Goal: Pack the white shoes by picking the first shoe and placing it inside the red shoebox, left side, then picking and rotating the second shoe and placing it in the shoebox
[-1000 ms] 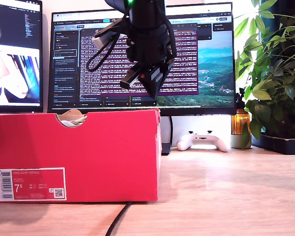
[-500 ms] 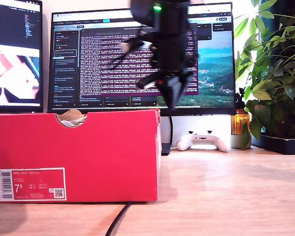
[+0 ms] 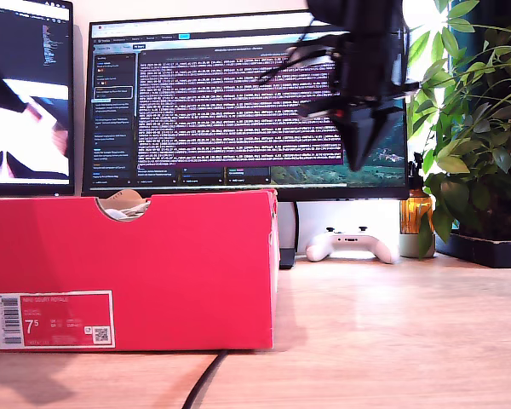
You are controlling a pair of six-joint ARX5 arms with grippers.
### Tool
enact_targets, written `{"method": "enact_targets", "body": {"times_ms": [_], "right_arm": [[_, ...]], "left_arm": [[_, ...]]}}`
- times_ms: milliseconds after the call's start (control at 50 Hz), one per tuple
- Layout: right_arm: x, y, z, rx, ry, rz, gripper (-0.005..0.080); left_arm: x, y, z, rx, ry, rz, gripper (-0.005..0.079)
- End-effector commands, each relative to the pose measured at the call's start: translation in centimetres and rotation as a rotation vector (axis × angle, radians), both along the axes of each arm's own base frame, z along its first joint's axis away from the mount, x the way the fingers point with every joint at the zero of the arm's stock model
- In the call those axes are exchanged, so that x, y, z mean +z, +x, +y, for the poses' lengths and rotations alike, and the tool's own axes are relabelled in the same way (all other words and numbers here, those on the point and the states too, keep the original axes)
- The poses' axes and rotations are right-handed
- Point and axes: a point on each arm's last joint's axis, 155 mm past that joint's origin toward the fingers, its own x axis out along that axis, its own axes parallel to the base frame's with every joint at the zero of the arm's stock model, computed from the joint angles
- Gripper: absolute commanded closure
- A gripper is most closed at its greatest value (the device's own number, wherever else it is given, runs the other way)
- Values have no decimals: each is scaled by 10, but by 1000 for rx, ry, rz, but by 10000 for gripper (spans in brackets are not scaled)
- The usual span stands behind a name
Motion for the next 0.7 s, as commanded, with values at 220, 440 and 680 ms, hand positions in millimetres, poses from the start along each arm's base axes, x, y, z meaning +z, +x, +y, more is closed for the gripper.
{"method": "enact_targets", "body": {"times_ms": [220, 440, 680], "right_arm": [[-10, -30, -48, -98, 63, -96, 760], [-7, -50, -81, -155, 103, -204, 760], [-4, -72, -97, -171, 139, -306, 760]], "left_arm": [[21, 9, -1, 12, -63, -73, 764], [34, 19, 7, 50, -98, -130, 764], [23, 27, 21, 94, -160, -137, 764]]}}
